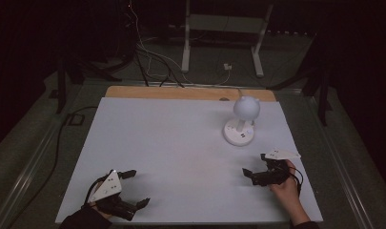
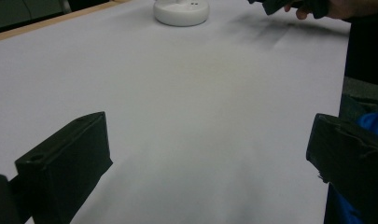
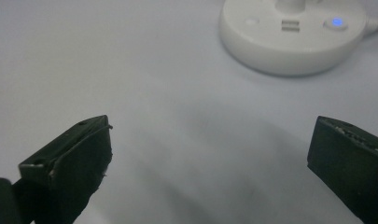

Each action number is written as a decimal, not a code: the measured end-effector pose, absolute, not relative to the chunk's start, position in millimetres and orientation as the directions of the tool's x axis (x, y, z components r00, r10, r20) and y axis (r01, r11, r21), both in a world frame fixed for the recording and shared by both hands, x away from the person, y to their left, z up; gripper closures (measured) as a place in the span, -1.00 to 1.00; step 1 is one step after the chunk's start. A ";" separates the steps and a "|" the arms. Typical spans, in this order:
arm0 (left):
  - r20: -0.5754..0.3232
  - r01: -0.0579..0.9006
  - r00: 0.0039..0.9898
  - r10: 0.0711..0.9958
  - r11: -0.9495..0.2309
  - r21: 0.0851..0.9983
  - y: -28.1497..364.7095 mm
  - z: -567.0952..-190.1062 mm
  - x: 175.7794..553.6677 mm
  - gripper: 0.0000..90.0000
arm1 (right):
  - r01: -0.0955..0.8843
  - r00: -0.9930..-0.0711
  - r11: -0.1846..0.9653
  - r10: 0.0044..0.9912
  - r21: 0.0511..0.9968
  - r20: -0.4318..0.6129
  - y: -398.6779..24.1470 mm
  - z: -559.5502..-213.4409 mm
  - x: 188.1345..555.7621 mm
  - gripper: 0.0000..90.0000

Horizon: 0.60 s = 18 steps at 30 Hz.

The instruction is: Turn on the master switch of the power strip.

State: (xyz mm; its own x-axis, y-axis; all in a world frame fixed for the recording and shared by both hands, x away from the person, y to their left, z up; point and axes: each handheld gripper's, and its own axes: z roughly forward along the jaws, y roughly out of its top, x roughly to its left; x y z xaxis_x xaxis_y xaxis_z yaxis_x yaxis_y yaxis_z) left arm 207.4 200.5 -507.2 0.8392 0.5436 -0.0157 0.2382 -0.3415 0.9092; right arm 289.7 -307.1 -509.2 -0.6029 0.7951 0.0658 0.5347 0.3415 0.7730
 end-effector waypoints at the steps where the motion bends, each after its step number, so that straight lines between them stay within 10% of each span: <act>1: -0.015 0.238 0.840 0.543 -0.342 0.909 200.6 -507.1 207.3 -1.00 | 0.536 -0.601 0.344 0.797 0.771 0.062 -307.2 -510.2 288.1 -1.00; 18: -0.010 0.240 0.839 0.544 -0.353 0.904 198.8 -508.1 207.1 -1.00 | 0.571 -0.611 0.353 0.786 0.741 0.097 -311.9 -523.5 251.7 -1.00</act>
State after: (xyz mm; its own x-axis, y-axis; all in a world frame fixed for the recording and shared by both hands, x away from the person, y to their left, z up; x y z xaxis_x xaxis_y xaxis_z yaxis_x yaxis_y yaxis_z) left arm 207.1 198.8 -508.1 0.8391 0.5439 -0.0101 0.2399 -0.3533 0.9042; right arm 251.7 -311.9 -523.5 -0.6109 0.7858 0.0965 0.5712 0.3530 0.7411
